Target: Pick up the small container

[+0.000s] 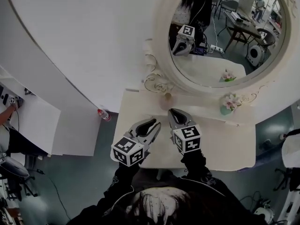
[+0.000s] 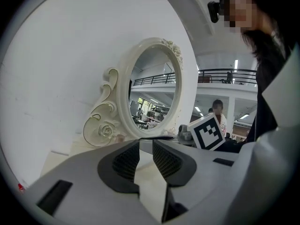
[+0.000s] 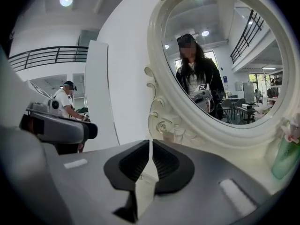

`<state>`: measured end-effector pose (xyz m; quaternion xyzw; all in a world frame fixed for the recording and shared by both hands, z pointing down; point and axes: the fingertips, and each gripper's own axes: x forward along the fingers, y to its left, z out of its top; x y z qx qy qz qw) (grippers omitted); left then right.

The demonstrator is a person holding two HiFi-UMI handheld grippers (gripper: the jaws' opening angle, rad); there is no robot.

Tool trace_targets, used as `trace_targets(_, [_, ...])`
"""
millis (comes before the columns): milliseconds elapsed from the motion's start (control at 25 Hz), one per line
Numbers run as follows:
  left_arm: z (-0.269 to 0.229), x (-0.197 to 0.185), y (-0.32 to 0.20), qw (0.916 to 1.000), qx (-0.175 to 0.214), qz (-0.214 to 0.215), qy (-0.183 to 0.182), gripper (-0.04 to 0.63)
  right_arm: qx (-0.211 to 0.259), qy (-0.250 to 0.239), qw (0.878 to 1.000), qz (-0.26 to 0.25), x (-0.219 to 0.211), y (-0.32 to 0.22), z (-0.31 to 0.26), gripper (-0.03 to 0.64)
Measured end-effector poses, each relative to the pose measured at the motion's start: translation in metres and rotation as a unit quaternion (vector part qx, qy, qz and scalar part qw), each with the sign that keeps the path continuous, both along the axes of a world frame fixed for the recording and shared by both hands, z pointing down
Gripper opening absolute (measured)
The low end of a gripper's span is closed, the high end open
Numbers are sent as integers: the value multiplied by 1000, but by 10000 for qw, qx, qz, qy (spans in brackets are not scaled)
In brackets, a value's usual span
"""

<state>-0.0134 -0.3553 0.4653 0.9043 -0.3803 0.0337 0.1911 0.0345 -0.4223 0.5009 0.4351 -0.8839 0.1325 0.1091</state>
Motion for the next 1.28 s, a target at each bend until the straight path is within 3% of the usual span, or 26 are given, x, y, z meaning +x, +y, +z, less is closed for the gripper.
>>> trace_targets(560, [5, -30, -26, 9994, -62, 335, 72, 69, -260, 558, 9952, 766, -3, -64, 44, 176])
trace_targets(1280, [13, -59, -30, 9986, -132, 502, 127, 69, -258, 810, 9911, 1021, -12, -95, 58, 175])
